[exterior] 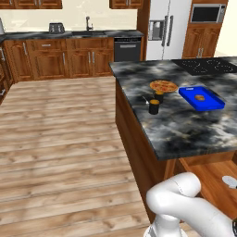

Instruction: Take the pizza cutter from the drawer on the right and place it on the dining counter for cutting.

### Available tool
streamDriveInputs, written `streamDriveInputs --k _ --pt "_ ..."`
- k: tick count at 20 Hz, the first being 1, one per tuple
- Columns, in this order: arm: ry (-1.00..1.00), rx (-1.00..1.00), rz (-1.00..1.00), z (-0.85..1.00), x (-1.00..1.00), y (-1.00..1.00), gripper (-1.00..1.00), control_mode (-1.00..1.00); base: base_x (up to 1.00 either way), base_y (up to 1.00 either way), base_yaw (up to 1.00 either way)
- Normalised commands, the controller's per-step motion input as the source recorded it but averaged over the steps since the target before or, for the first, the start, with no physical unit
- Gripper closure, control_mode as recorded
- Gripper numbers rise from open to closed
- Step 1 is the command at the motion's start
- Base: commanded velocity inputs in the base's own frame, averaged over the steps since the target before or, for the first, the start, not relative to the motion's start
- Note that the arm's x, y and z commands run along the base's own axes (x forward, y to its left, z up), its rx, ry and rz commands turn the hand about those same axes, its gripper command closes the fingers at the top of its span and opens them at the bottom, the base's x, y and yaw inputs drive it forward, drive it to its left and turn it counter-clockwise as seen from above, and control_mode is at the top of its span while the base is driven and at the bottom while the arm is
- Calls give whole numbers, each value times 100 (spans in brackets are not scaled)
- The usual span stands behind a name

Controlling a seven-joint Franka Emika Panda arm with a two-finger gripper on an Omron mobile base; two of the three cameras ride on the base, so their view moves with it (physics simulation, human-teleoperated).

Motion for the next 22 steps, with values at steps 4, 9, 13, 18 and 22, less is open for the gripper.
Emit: streamDriveInputs --k 4,9,13,18,22 --pt "0 -5 0 28 44 61 -100 -100 0 0 0" --pt "1 -14 0 3 33 94 -100 -100 0 0 0" --pt "1 -17 0 0 47 98 -100 -100 0 0 0" --pt "0 -10 0 10 67 87 -100 -100 0 0 0" --pt "1 -11 -3 0 49 63 -100 -100 0 0 0"
